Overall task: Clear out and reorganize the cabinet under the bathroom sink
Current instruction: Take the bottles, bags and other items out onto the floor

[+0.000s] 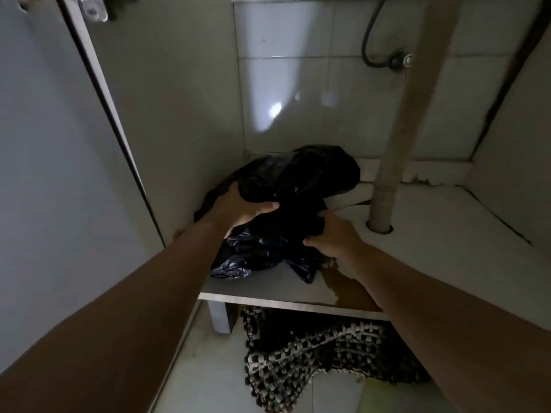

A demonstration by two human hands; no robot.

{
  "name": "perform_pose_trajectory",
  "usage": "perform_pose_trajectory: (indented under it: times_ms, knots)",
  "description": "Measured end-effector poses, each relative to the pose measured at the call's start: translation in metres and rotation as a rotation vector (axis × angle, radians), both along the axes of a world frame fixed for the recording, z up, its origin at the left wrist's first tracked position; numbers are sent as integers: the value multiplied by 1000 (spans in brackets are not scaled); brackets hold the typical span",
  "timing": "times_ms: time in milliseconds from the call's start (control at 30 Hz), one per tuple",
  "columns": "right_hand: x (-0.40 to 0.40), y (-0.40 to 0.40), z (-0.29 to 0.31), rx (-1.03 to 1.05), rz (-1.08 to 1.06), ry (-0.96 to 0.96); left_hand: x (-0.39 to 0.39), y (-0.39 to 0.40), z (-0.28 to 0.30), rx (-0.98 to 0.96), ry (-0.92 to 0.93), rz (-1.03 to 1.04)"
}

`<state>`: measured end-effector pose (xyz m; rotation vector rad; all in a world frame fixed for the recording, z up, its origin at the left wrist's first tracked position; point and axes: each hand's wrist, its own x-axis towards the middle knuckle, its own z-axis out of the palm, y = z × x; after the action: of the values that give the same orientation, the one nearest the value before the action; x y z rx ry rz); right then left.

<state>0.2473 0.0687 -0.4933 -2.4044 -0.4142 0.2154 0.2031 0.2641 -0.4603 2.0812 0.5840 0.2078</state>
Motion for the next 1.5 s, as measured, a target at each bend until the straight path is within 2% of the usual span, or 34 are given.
perform_pose_trajectory:
  times_ms: [100, 200, 300, 433, 500, 567, 633, 700, 800, 900, 1033, 1100, 1233, 1400, 1500]
  knots:
    - [0, 4, -17, -7, -40, -111, 0, -8, -13, -78, -11, 40]
    - [-7, 2, -17, 126, -63, -228, -5, -16, -22, -6, -49, 104]
    - [-20, -3, -5, 276, -25, -304, -13, -27, -15, -64, -138, 133]
    - [-40, -27, 13, 471, 7, -277, -36, -59, 9, 15, -180, 255]
    - [-51, -43, 16, 579, -45, -205, -53, -86, 19, 58, -199, 328]
    - [-63, -56, 16, 776, -112, -90, -71, -112, 26, 54, -206, 378]
    - [-76, -68, 14, 996, -150, 151, -88, -135, 28, 73, -207, 402]
    - [-93, -77, 10, 1087, -152, 381, -107, -154, 29, 90, -201, 450]
    - [-120, -87, 10, 1117, -103, 562, -139, -176, 33, 115, -172, 503]
    - [-145, -95, 20, 1007, 46, 578, -173, -186, 41, 131, -183, 501]
    - [-173, -90, 22, 712, 263, 335, -216, -183, 36, 172, -187, 471]
    - [-190, -88, 18, 568, 345, 297, -237, -182, 29, 198, -147, 428]
    - [-230, -83, 9, 346, 452, 275, -279, -168, 15, 260, 93, 259]
    - [-289, -69, -25, 152, 461, 262, -322, -145, -12, 152, 405, 103]
    - [-318, -63, -50, -59, 505, 186, -345, -140, -33, 79, 625, 59]
